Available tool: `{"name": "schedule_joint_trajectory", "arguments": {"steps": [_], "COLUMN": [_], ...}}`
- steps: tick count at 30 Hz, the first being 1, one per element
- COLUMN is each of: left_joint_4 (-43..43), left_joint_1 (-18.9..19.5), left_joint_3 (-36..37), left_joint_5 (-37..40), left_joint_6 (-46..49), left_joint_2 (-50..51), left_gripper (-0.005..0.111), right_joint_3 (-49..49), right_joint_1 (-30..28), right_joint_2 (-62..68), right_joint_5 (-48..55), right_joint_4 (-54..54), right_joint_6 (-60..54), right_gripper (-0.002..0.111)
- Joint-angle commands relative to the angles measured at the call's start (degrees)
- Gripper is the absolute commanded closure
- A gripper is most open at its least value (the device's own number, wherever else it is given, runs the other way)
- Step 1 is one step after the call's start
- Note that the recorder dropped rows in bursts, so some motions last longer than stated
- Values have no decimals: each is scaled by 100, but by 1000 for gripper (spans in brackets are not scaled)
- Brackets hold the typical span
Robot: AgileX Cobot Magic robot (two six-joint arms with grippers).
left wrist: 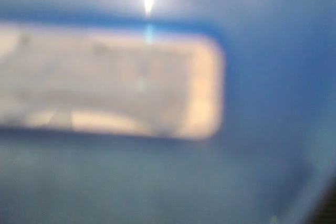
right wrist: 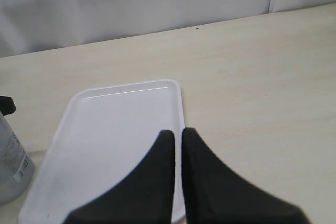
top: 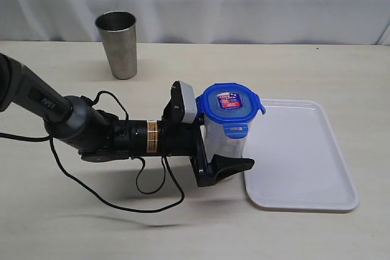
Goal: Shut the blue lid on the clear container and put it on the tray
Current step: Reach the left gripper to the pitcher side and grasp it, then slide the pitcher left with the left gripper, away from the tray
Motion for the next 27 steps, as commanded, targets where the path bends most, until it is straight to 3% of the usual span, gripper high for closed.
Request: {"name": "schedule_joint_trajectory", "arguments": {"steps": [1, 27], "left_joint_4": [-37, 279], "left_joint_1": [-25, -25], "left_joint_3": [-28, -28], "left_joint_5": [-5, -235], "left_joint_6": [-165, -165], "left_joint_2": [-15, -15], "left_gripper": [2, 2], "right_joint_3": [10, 10], "right_joint_1": [-5, -5], "right_joint_2": [-30, -30], "right_joint_5": [-23, -23], "right_joint_4": [2, 2], "right_joint_6": [8, 8], "right_gripper": [104, 104]}}
